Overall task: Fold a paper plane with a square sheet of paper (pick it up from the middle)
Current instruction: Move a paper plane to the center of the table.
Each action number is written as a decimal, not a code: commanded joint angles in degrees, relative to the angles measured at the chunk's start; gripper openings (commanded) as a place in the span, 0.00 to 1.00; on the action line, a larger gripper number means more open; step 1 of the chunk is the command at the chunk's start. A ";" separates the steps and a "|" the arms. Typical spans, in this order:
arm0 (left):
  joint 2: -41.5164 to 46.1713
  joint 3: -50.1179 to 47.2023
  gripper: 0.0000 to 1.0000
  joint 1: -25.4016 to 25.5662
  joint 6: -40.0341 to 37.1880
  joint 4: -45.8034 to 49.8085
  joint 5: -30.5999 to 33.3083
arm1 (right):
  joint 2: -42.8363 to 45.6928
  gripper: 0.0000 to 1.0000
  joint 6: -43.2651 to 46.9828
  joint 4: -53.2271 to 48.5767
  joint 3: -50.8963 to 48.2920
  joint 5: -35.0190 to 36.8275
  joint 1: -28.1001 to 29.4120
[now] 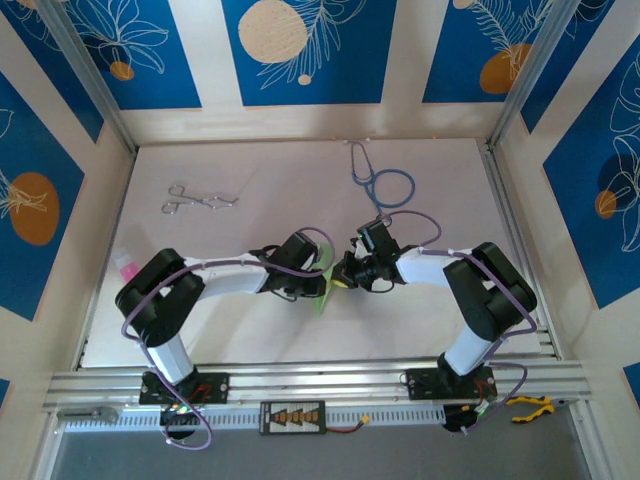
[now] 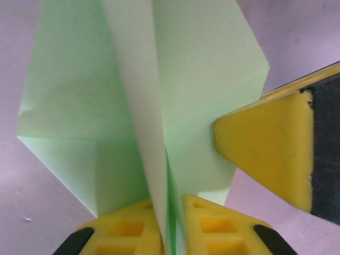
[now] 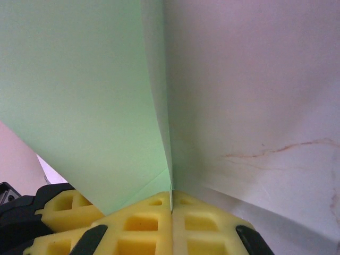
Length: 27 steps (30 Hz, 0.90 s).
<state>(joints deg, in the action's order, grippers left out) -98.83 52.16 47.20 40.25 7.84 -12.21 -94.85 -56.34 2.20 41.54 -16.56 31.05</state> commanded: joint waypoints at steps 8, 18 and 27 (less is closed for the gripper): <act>-2.07 2.36 0.10 0.52 -0.97 1.96 0.33 | -0.60 0.05 -0.85 0.80 -1.02 -1.83 -0.37; -2.63 2.48 0.12 0.53 -0.01 0.64 -0.36 | -0.64 0.06 -0.71 0.71 -1.24 -1.83 -0.53; 0.57 4.13 0.00 0.55 0.94 10.39 11.57 | 3.96 0.18 1.47 -1.95 -1.93 0.20 -1.63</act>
<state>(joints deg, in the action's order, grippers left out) -100.42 54.19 47.42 40.21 10.90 -8.54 -94.13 -56.10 2.59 40.53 -16.73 30.22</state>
